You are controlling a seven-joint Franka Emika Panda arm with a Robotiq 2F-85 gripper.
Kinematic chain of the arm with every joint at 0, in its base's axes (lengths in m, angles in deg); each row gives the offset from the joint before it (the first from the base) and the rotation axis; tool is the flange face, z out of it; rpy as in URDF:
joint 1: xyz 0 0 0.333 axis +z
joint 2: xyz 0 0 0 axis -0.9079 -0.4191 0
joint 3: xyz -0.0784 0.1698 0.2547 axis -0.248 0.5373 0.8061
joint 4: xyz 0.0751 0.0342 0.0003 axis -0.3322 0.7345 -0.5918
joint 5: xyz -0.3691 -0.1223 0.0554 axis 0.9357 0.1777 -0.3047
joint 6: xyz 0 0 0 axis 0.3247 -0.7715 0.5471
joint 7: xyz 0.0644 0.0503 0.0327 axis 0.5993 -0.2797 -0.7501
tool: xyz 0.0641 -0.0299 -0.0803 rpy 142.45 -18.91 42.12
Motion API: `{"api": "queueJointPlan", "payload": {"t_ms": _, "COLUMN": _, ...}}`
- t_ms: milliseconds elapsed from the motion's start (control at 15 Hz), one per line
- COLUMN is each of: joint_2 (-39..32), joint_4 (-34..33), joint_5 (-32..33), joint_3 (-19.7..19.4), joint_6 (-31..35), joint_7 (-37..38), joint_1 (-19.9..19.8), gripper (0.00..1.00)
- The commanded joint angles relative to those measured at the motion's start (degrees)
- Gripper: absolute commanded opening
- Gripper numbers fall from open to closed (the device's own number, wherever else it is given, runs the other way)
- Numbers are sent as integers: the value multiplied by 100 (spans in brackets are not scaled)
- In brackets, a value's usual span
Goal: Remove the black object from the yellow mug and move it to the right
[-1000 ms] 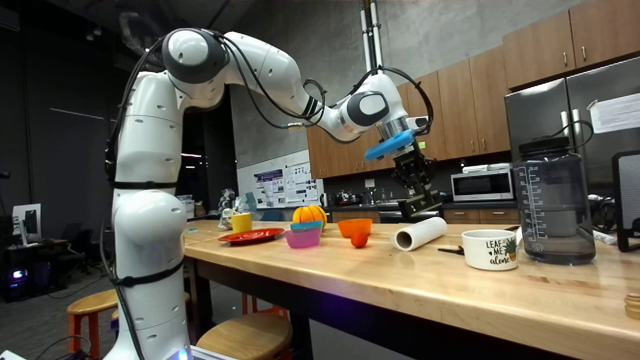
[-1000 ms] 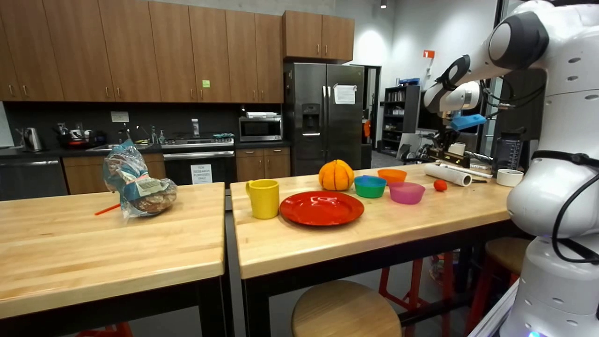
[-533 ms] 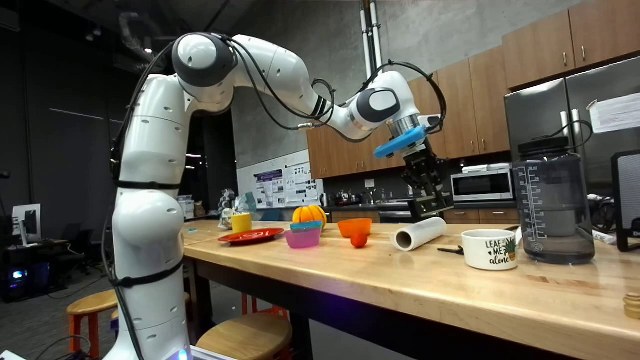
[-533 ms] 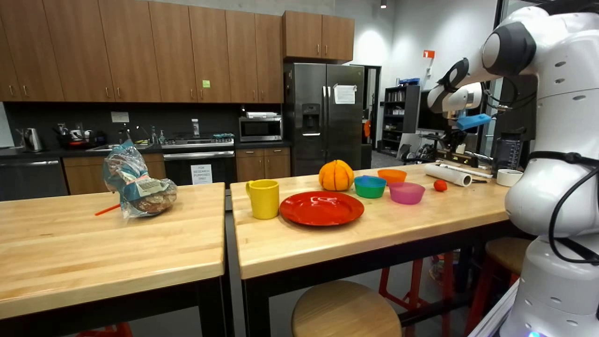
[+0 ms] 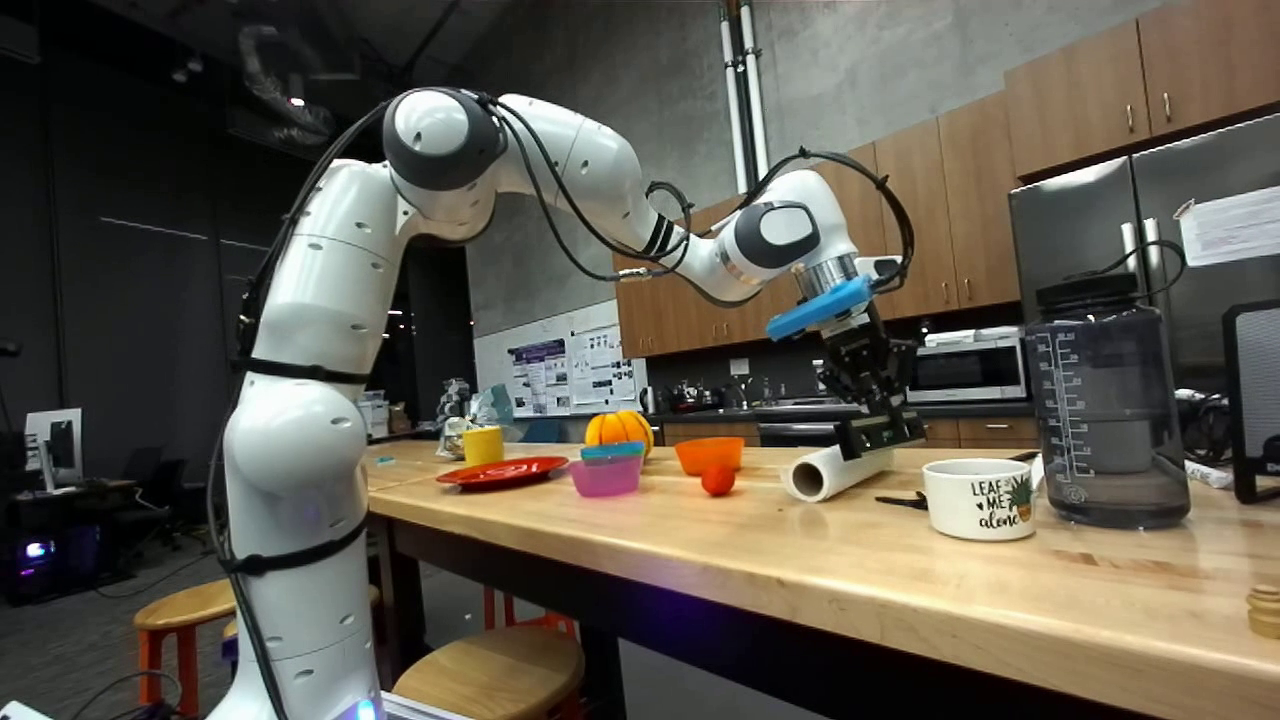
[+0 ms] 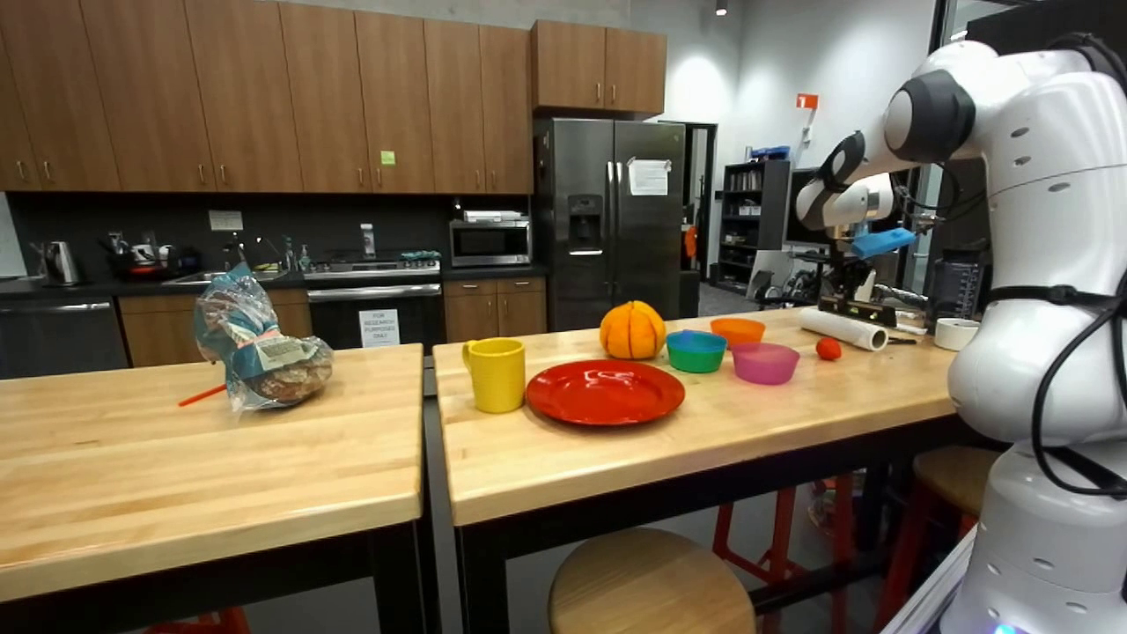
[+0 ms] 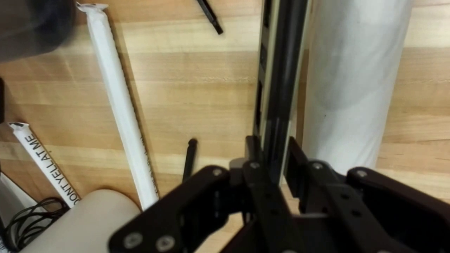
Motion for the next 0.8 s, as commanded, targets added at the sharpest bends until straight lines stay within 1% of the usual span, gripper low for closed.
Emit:
{"api": "queueJointPlan", "payload": {"t_ms": 0, "joint_2": -388, "joint_4": -411, "joint_5": -61, "joint_3": 185, "joint_6": -31, "joint_7": 16, "joint_1": -225, "gripper": 5}}
{"api": "queueJointPlan", "payload": {"t_ms": 400, "joint_2": -856, "joint_4": -936, "joint_5": -191, "joint_3": 387, "joint_6": -72, "joint_7": 77, "joint_1": -418, "gripper": 5}}
{"api": "queueJointPlan", "payload": {"t_ms": 733, "joint_2": -1086, "joint_4": -1305, "joint_5": -212, "joint_3": 490, "joint_6": -87, "joint_7": 196, "joint_1": -517, "gripper": 5}}
